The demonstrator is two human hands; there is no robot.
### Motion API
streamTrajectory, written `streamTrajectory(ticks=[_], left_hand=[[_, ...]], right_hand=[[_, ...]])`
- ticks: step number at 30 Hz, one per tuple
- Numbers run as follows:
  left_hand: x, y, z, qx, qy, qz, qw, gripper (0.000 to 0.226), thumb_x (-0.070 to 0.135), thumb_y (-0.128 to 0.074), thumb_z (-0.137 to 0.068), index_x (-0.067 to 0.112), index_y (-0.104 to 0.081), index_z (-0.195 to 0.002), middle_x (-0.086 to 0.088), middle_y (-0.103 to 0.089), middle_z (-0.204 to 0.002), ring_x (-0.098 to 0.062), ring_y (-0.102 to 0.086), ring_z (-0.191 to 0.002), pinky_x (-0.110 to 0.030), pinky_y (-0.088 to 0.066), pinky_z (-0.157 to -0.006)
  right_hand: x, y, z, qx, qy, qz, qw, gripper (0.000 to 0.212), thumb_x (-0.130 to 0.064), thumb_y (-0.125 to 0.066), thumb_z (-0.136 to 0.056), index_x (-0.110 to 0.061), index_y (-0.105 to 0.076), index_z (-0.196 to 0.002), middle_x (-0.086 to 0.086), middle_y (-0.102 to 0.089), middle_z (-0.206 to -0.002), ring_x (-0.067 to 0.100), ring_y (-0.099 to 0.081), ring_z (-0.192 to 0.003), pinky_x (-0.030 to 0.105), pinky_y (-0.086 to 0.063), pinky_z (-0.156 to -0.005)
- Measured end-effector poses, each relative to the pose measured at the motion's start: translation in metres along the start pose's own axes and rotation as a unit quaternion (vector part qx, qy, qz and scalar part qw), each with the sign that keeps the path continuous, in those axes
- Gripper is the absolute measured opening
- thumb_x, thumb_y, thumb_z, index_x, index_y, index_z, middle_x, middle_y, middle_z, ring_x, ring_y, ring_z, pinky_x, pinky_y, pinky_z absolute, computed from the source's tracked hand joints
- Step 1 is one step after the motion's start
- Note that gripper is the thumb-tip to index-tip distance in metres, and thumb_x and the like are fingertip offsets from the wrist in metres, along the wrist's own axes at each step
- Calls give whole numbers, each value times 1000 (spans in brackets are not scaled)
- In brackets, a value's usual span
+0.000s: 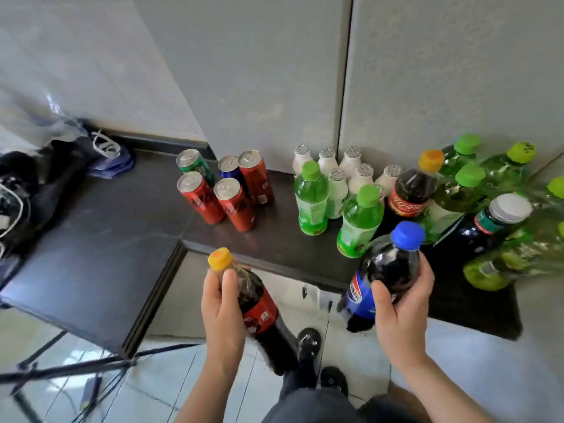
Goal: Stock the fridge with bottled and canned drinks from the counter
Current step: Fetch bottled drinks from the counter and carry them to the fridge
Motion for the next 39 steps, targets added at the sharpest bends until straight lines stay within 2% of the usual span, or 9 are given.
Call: streamTrajectory(ticks=[5, 9, 11, 15, 18, 22, 28, 33, 39], left_hand=[[-35, 69, 54, 98, 54, -12, 994, 27, 53, -47, -78, 29, -60, -80, 10, -57, -76, -6, -53, -72, -20, -46, -70], [-60, 123, 95, 142, 109, -36, 983, 33, 53, -48, -79, 23, -61, -85, -6, -64, -88, -26, -59, -84, -46, -50, -79], [-62, 147, 115, 176, 112, -24, 978, 29, 52, -48, -79, 29, -64, -86, 1, -67, -90, -18, -62, -86, -38, -52, -78], [-66, 199, 158, 275, 109, 24, 955, 30, 54, -48, -79, 31, -66, -86, 5, -69, -90, -5, -63, -83, -15, -51, -68], [-77, 240, 196, 341, 119, 47, 931, 35, 56, -47, -79, 27, -66, -87, 5, -68, -91, -6, -63, -84, -16, -51, -70], [-87, 305, 257, 422, 110, 59, 898, 31, 58, -45, -79, 36, -65, -87, 3, -68, -92, -15, -63, -89, -32, -49, -80], [-86, 423, 382, 543, 95, 74, 831, 32, 57, -45, -76, 35, -65, -90, 10, -69, -96, -7, -63, -93, -31, -48, -84], [-91, 516, 511, 656, 91, 82, 745, 23, 46, -45, -82, 38, -61, -95, 24, -68, -95, 8, -62, -88, -6, -46, -70], [-96, 579, 662, 766, 80, 34, 637, 42, 65, -43, -77, 34, -59, -101, 26, -65, -100, 6, -60, -96, -11, -45, -81]], right_hand=[[8, -59, 35, -135, -6, -6, 991, 70, -44, -59, -76, -22, -32, -136, 0, -47, -130, 1, -50, -117, 13, -39, -98], [8, -107, 77, -260, -26, 19, 965, 77, -52, -59, -73, -21, -33, -139, -6, -47, -134, 14, -49, -122, 24, -41, -101], [5, -128, 97, -321, -30, 29, 946, 81, -54, -59, -72, -18, -33, -140, -5, -48, -134, 14, -49, -124, 29, -41, -102], [-11, -173, 138, -432, -20, 41, 900, 73, -58, -56, -70, -35, -33, -135, -20, -47, -128, -1, -47, -120, 19, -36, -98], [-30, -210, 181, -504, 5, 48, 862, 69, -59, -56, -71, -35, -37, -133, -17, -50, -125, -2, -48, -117, 14, -36, -95], [-62, -250, 257, -563, 56, 40, 824, 70, -52, -60, -75, -20, -40, -135, -4, -52, -123, 11, -51, -115, 28, -40, -98], [-122, -300, 417, -663, 97, -3, 742, 60, -43, -64, -75, -30, -44, -129, -13, -55, -120, 3, -53, -111, 18, -40, -92], [-162, -326, 578, -748, 126, -35, 650, 57, -40, -64, -72, -40, -41, -125, -30, -50, -117, -3, -50, -111, 12, -37, -89], [-202, -326, 761, -828, 161, -77, 532, 55, -24, -70, -82, -39, -39, -125, -44, -44, -110, -17, -46, -106, 15, -36, -87]])
Point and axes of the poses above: each hand's wrist, its own z-axis away from the middle knuckle, its own y-axis out of the back of the hand, x = y × z, the point moved 9 cm from there along -z, towards the middle knuckle
